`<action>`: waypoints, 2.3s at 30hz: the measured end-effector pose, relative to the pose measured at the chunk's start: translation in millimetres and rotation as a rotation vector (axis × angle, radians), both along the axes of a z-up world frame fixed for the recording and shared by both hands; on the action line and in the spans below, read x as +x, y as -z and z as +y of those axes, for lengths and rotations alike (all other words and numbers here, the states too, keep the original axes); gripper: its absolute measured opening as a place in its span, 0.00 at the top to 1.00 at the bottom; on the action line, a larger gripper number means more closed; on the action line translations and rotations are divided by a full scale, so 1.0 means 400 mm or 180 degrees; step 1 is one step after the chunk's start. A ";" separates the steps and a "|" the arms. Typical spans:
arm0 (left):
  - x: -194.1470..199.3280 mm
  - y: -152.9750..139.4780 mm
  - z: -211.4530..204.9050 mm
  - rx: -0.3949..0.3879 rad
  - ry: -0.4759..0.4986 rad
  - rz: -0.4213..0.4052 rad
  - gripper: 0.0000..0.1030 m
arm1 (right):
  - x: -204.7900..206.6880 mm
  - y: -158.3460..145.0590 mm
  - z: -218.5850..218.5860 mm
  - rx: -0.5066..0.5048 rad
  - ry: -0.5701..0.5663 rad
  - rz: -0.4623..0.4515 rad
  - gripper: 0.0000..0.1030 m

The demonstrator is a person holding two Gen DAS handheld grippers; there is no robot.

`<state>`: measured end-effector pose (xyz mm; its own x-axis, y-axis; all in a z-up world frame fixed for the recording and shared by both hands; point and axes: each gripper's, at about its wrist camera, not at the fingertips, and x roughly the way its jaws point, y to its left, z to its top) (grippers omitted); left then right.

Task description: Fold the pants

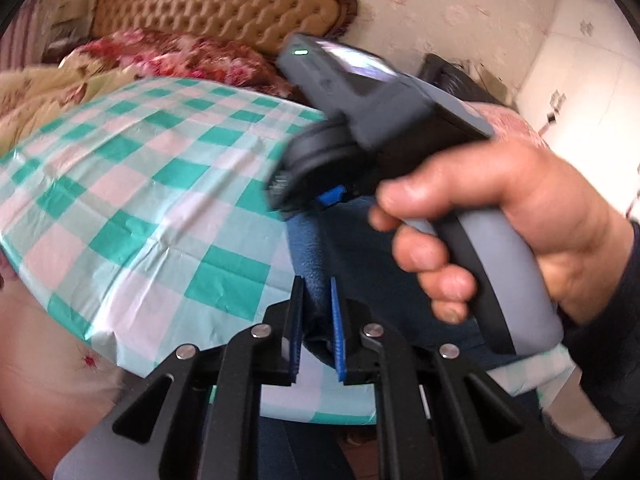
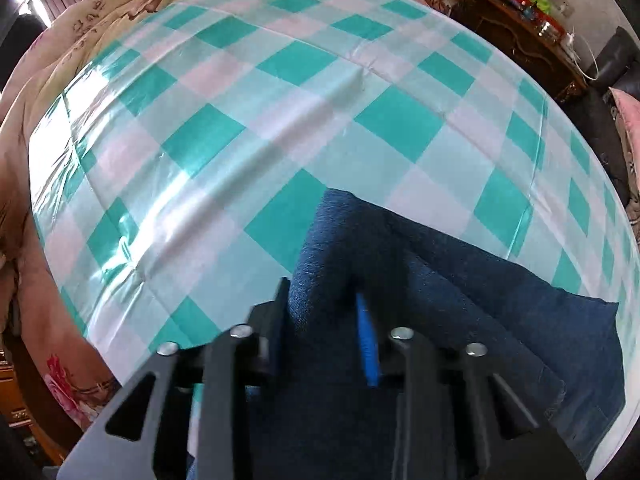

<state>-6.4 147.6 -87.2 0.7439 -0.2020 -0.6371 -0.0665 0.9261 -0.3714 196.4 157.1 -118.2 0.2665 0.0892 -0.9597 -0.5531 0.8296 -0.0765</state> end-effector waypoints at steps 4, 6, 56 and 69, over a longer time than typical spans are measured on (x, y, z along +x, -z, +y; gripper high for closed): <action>0.005 0.025 0.012 -0.0172 -0.0273 0.0130 0.26 | 0.002 -0.018 -0.024 0.0175 0.0093 -0.0002 0.86; 0.013 0.035 0.000 -0.0206 -0.0241 0.0158 0.28 | 0.002 -0.027 -0.029 0.0232 0.0107 -0.0002 0.86; -0.057 0.013 -1.393 0.3272 0.1628 -0.1685 0.89 | -0.021 -0.187 -1.481 0.1799 0.1496 -0.0042 0.92; -0.027 0.011 -1.548 0.3441 0.1937 -0.1846 0.89 | -0.011 -0.165 -1.650 0.1824 0.1741 -0.0070 0.92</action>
<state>-17.2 -471.6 -91.7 0.9289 -0.1954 -0.3147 0.3673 0.5962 0.7139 192.1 -503.0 -52.1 0.4336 0.4186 -0.7979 -0.0587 0.8968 0.4386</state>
